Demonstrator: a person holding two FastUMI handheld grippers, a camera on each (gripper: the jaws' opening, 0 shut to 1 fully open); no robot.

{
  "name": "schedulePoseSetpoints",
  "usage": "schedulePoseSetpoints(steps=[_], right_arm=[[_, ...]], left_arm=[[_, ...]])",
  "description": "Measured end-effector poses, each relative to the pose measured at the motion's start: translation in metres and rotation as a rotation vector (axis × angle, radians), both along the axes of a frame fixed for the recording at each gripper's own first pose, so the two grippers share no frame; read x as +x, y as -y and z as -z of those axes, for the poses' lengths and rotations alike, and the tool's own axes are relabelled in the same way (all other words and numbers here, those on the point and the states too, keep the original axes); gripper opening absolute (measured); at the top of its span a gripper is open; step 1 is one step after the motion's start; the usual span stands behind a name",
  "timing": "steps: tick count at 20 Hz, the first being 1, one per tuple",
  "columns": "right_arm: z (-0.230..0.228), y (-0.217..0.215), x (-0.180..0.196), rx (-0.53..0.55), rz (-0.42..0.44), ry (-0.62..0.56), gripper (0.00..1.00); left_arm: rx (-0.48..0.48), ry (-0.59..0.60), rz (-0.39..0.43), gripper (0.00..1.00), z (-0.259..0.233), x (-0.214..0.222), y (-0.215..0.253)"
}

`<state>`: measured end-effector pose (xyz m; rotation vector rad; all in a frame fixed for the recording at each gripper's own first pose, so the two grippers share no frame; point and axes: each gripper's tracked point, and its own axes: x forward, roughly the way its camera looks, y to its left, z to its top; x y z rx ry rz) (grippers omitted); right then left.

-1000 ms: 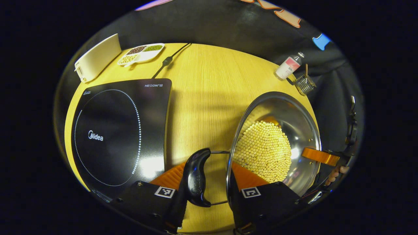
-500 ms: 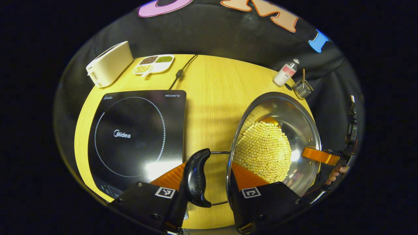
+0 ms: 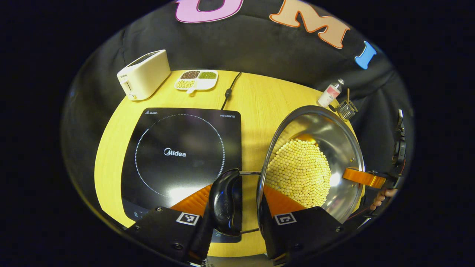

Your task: First push the handle of the pot to place it horizontally, then grasp the pot with both hands and set it on the induction cooktop.

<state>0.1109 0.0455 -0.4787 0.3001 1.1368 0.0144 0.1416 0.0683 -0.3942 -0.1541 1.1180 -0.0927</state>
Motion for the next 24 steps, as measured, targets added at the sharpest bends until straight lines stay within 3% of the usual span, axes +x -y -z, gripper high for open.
schedulePoseSetpoints(steps=[9, 10, 12, 18, 19, 20, 23, 24], right_arm=[[0.008, -0.119, -0.002, -0.080, 0.056, -0.037, 0.46], [0.011, -0.132, -0.002, -0.081, 0.058, -0.046, 0.42], [0.014, -0.152, 0.000, -0.084, 0.064, -0.056, 0.46], [0.028, -0.185, 0.013, -0.096, 0.052, -0.090, 0.46], [0.028, -0.190, 0.015, -0.089, 0.054, -0.095, 0.39], [0.029, -0.194, 0.017, -0.085, 0.054, -0.096, 0.46], [0.035, -0.205, 0.027, -0.077, 0.061, -0.101, 0.46], [0.035, -0.208, 0.029, -0.077, 0.061, -0.102, 0.39]], left_arm=[[-0.064, -0.021, 0.056, 0.59, 0.023, 0.013, -0.118], [-0.066, -0.026, 0.056, 0.59, 0.026, 0.013, -0.130], [-0.065, -0.021, 0.064, 0.59, 0.027, 0.017, -0.150], [-0.065, -0.036, 0.053, 0.58, 0.041, 0.025, -0.187], [-0.063, -0.031, 0.049, 0.58, 0.041, 0.027, -0.192], [-0.058, -0.020, 0.048, 0.59, 0.039, 0.033, -0.196], [-0.042, -0.008, 0.056, 0.58, 0.039, 0.043, -0.207], [-0.041, -0.012, 0.057, 0.58, 0.042, 0.045, -0.209]])
